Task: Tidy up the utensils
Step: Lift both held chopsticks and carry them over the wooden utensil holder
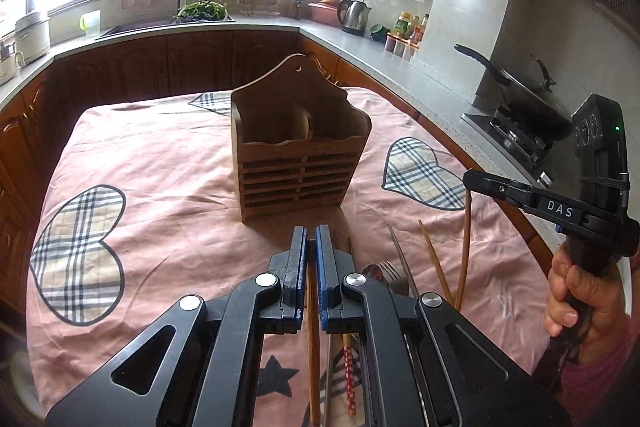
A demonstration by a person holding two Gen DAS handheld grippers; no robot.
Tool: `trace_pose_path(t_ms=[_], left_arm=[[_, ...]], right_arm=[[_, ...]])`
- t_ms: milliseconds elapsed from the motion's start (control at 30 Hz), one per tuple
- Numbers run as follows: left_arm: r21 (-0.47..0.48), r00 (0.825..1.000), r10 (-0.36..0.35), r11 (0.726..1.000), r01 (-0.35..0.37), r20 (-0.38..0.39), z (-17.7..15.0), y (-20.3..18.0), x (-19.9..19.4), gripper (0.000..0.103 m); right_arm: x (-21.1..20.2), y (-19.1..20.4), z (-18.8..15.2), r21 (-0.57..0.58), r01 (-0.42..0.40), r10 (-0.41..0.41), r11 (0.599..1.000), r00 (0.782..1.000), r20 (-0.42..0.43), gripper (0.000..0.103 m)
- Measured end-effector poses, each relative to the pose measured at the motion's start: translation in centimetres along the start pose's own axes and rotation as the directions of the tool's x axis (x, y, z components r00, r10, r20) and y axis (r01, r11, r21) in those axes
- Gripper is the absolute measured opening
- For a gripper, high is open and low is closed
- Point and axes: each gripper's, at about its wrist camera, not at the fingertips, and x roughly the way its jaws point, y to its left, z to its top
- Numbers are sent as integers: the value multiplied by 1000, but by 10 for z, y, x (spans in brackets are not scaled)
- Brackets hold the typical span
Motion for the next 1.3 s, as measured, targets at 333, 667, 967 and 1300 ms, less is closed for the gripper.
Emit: trace_pose_path(t_ms=[333, 667, 967, 1300], left_arm=[[-69, 995, 22, 998, -15, 101, -6, 16, -46, 4], [-98, 979, 56, 994, -38, 197, 3, 21, -76, 4], [-138, 951, 88, 989, -49, 295, 28, 30, -91, 4], [-225, 884, 147, 973, -49, 443, 88, 44, -91, 4]], right_arm=[[-39, 15, -2, -34, 0, 3, 999, 998, 65, 4], [-62, 26, 9, -54, -3, 12, 999, 988, 151, 4], [-68, 32, 28, -60, -3, 17, 998, 971, 240, 4], [-55, 29, 77, -40, 3, 11, 999, 938, 348, 4]])
